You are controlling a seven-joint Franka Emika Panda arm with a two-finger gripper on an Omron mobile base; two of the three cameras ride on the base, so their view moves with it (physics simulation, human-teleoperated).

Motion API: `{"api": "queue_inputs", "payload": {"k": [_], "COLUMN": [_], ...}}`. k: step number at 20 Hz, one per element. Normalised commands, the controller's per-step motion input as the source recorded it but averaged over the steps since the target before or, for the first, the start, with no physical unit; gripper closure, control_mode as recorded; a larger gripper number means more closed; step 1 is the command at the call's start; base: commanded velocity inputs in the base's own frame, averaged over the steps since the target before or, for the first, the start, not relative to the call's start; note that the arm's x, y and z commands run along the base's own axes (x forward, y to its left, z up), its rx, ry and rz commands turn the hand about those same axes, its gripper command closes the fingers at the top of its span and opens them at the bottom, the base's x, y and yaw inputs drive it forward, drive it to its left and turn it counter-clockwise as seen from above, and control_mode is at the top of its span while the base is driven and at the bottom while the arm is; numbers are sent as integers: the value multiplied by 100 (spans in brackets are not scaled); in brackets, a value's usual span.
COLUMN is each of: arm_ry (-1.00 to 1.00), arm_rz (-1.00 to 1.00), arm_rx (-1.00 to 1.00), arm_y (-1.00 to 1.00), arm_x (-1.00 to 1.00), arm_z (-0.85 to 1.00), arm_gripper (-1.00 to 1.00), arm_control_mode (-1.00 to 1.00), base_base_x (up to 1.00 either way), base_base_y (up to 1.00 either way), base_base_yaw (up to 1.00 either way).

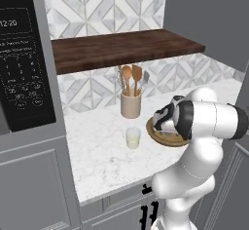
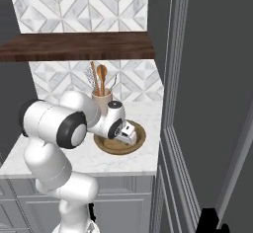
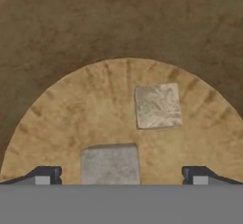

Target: Grab a lemon wedge from the fridge and one ice cube from the ice bowl, and put them in the glass of lemonade.

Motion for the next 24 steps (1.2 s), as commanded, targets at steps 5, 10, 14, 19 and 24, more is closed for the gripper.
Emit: {"api": "queue_inputs", "payload": {"k": [5, 10, 14, 19, 24], "arm_ry": [-3, -4, -6, -9, -14], "arm_rz": [0, 0, 0, 0, 2], "arm_rx": [0, 0, 0, 0, 0], "arm_y": [-4, -1, -1, -2, 0], "arm_x": [18, 17, 15, 14, 10], "arm_z": [-13, -17, -21, -25, -24], "arm_gripper": [-100, -100, -100, -100, -100], "arm_control_mode": [-100, -100, -100, -100, -100], "base_base_x": [0, 0, 0, 0, 0], "base_base_y": [0, 0, 0, 0, 0], "base_base_yaw": [0, 0, 0, 0, 0]}}
